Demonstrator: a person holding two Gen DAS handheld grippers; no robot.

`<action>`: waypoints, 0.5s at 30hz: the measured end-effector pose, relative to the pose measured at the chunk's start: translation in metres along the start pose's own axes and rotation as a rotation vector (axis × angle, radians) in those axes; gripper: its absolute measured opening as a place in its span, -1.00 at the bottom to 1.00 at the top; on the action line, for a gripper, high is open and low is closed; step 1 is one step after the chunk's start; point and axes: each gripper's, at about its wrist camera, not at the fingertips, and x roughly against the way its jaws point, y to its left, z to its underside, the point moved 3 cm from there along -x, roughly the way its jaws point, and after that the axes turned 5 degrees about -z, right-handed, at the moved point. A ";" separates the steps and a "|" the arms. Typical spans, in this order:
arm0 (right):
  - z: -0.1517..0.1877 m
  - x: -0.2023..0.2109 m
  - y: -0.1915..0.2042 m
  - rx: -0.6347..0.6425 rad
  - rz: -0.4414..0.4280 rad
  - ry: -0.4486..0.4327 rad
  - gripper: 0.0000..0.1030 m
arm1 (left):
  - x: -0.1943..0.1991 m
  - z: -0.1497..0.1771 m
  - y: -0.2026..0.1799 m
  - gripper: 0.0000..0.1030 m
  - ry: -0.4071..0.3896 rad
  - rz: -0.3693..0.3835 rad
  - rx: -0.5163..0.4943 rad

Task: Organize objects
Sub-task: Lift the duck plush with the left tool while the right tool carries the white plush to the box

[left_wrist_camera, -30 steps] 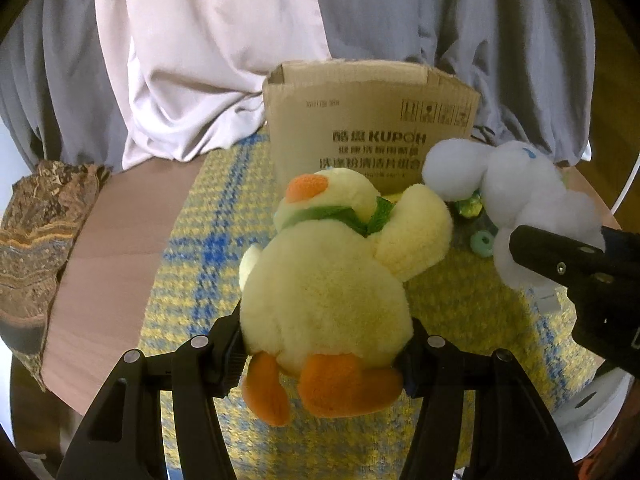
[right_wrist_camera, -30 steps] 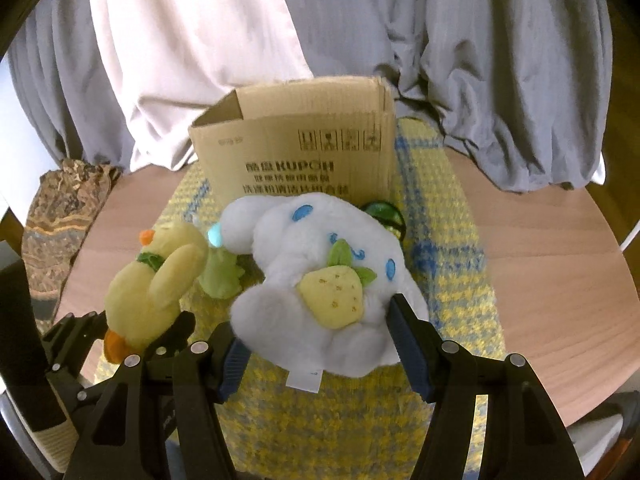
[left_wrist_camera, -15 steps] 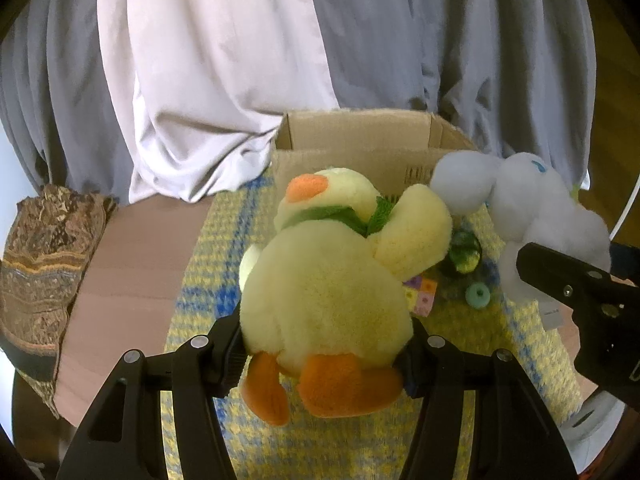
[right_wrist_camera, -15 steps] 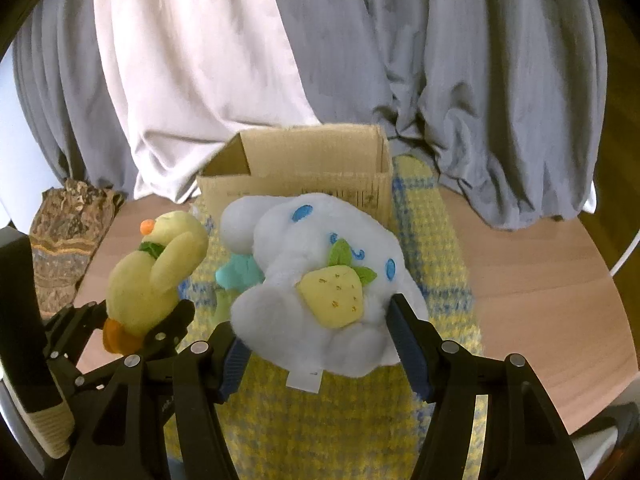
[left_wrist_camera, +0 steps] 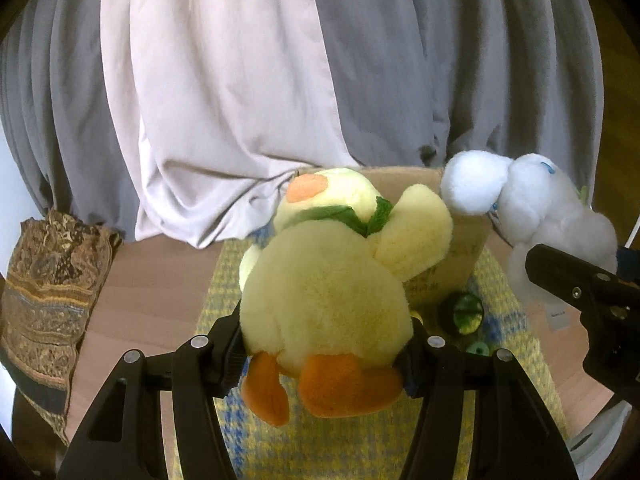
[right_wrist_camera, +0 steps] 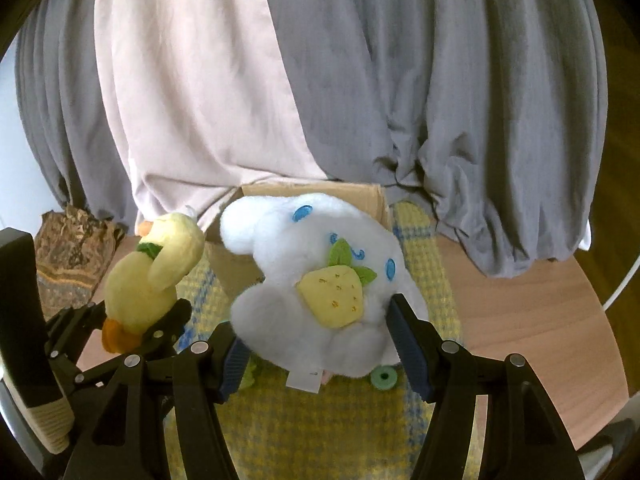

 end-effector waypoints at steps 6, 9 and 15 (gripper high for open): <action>-0.016 -0.008 -0.002 -0.001 0.001 -0.004 0.25 | -0.008 -0.019 0.002 0.14 -0.015 0.003 0.018; -0.027 -0.015 -0.004 -0.004 0.007 0.001 0.25 | -0.016 -0.029 -0.002 0.14 -0.019 0.005 0.006; -0.047 -0.025 -0.006 -0.010 0.026 -0.006 0.25 | -0.032 -0.050 -0.009 0.14 -0.026 -0.001 -0.030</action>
